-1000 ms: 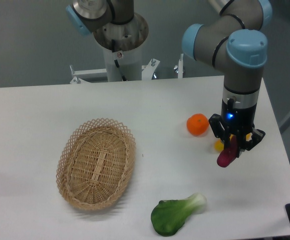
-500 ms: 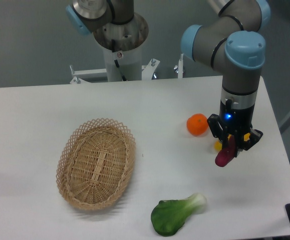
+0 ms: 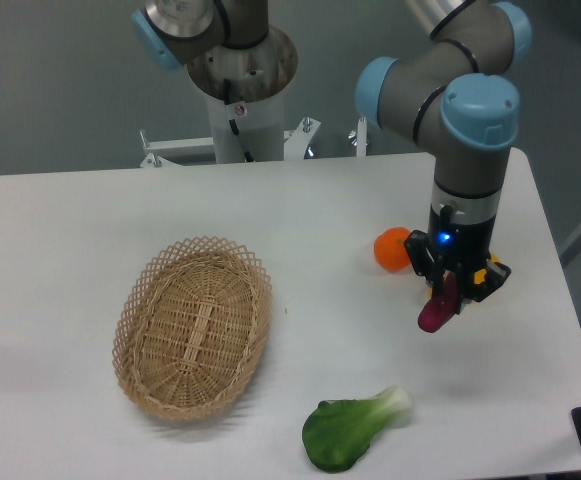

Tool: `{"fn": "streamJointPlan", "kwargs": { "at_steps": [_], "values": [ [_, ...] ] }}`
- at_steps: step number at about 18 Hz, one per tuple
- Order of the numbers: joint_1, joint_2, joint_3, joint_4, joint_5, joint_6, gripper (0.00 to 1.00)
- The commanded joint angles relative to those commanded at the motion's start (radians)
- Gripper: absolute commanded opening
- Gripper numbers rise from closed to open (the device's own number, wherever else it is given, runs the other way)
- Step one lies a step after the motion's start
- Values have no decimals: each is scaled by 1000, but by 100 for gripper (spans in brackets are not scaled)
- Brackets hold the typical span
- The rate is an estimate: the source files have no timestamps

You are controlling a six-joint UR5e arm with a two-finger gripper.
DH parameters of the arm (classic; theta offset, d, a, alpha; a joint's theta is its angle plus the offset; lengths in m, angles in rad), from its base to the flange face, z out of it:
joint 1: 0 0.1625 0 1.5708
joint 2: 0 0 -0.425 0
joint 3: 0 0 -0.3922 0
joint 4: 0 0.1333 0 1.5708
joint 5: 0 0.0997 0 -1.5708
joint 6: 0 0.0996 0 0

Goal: Place the sweet potato on the table
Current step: 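Carry the sweet potato toward the open table beside the orange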

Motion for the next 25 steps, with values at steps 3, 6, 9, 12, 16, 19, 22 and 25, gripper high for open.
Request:
{"fn": "streamJointPlan", "kwargs": {
  "at_steps": [3,6,9,12,16,19,22,25],
  "values": [
    [-2,-3,-57,39,2,-3,17],
    [-31,-12,-98,77,52,-15,18],
    [-95,-43,-117,94,164,-80,18],
    [-133,-51,-125,98,202,-172,18],
    [-158,-45,-167,98,210,-199,19],
    [-184,-51,-183,98,222,-199,19],
    [-198,-52,-183,98,221,-199,20],
    [-207,-54,-183,98,221,-198,20]
  ]
}}
